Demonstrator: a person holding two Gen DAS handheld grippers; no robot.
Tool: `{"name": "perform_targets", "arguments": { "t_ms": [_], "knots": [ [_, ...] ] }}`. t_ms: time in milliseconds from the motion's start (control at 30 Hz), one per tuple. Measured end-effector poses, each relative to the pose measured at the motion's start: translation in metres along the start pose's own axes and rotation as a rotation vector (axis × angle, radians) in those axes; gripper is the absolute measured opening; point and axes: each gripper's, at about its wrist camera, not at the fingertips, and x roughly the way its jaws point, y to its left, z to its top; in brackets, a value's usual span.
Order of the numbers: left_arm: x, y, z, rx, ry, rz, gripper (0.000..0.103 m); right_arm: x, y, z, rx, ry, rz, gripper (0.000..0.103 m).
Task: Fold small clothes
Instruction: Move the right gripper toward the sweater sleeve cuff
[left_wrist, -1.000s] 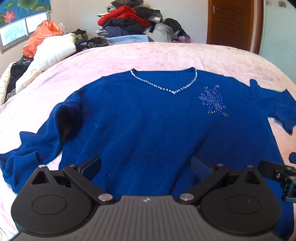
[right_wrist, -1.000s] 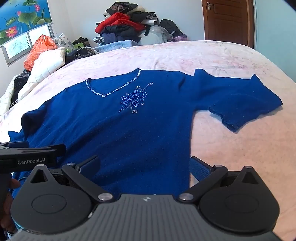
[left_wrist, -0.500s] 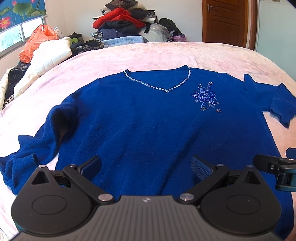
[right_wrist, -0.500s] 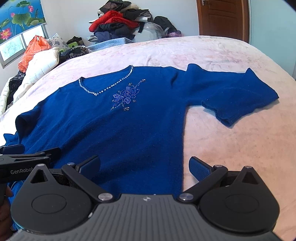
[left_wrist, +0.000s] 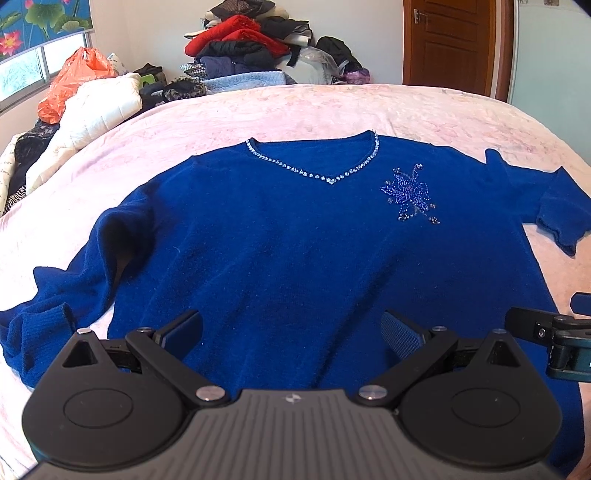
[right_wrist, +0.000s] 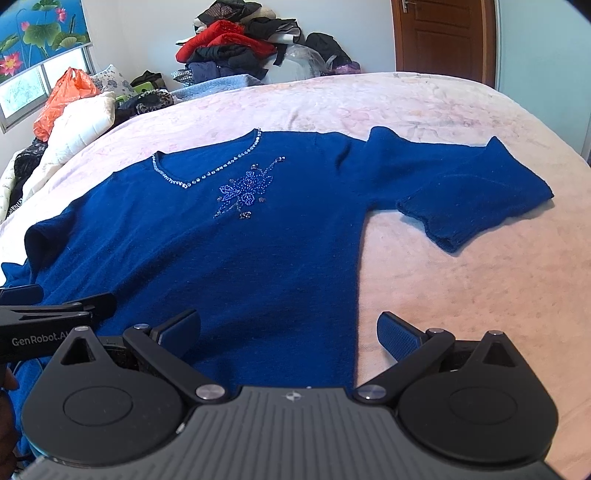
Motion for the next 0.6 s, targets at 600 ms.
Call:
{"name": "perform_targets", "arguments": {
  "t_ms": [600],
  "knots": [
    [0.0, -0.014, 0.003, 0.026, -0.009, -0.014, 0.103, -0.004, -0.032, 0.004, -0.132, -0.14, -0.17, 0.081]
  ]
}}
